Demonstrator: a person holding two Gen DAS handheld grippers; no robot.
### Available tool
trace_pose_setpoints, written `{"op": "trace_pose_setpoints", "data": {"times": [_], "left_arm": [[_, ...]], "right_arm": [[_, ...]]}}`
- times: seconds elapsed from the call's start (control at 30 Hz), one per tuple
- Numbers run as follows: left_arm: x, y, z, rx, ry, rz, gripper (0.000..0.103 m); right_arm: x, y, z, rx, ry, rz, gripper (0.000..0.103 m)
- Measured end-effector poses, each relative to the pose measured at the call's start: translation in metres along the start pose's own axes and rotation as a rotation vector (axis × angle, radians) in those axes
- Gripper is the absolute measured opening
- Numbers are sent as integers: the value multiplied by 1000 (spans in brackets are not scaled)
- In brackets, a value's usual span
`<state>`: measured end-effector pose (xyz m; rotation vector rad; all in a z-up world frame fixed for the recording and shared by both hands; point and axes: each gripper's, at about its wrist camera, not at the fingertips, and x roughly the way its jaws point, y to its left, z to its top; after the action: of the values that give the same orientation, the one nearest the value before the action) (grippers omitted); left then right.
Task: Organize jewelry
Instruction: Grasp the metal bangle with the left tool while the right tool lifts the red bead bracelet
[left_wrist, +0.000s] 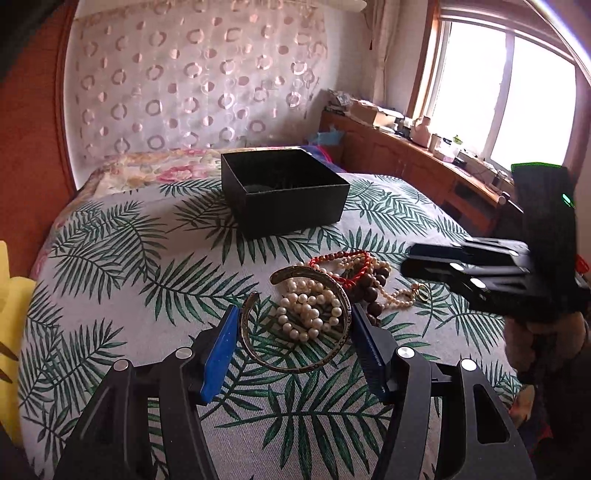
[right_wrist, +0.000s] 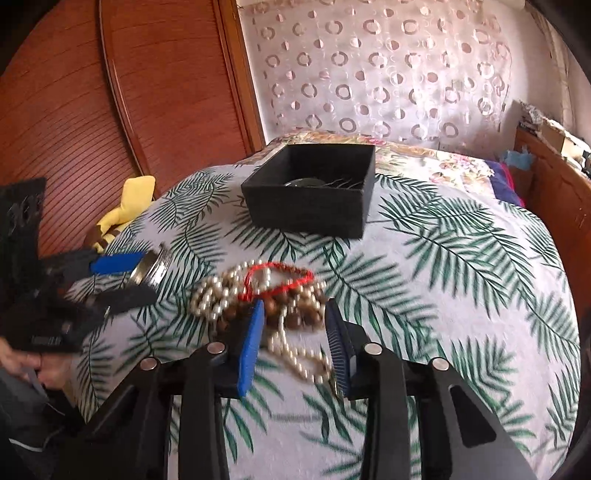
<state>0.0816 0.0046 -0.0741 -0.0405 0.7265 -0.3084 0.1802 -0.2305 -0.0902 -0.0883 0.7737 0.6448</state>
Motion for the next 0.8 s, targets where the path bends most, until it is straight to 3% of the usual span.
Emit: {"op": "trace_pose_setpoints", "data": {"times": [0.33, 0.57, 0.8], "left_arm": [[0, -2, -2, -4, -1, -3, 57], [-1, -2, -2, -6, -1, -1, 57], [1, 1, 0, -11, -4, 5, 57]], "right_arm": [[40, -10, 21, 76, 81, 26, 30], [43, -12, 22, 91, 91, 48, 4], [27, -7, 34, 53, 42, 47, 3]]}}
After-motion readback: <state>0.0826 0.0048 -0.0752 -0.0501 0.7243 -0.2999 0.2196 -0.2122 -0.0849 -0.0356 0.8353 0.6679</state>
